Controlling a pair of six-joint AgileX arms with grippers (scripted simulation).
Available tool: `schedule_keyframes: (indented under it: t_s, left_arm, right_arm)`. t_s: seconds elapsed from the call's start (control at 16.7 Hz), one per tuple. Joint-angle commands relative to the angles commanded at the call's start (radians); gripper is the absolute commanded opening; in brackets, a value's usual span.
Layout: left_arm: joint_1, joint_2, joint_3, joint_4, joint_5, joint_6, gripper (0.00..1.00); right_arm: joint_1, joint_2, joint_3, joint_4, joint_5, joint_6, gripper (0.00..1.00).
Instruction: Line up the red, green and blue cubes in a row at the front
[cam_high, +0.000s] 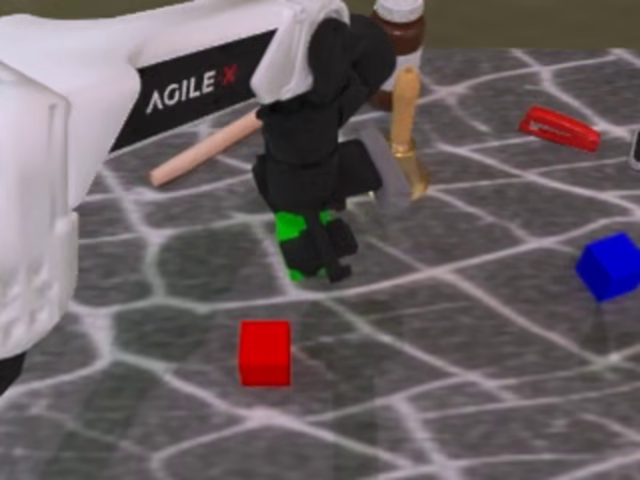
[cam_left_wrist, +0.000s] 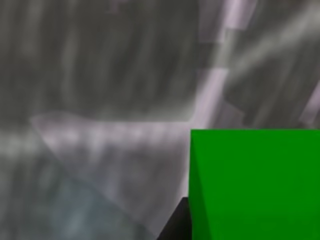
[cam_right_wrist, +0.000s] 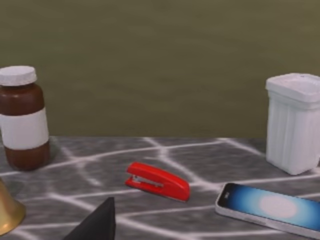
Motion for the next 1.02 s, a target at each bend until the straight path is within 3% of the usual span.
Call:
schedule_keyframes:
  t_s: [0.3, 0.66, 1.02]
  left_arm:
    - [-0.125, -0.140, -0.188, 0.052, -0.001, 0.160, 0.00]
    - [-0.125, -0.136, -0.204, 0.069, -0.001, 0.164, 0.00]
    - [-0.130, -0.069, -0.322, 0.263, 0.000, 0.164, 0.00]
  right_arm:
    - [0.000, 0.000, 0.000, 0.000, 0.000, 0.000, 1.00]
    - [0.000, 0.000, 0.000, 0.000, 0.000, 0.000, 1.00]
    - [0.000, 0.000, 0.000, 0.000, 0.000, 0.000, 1.00]
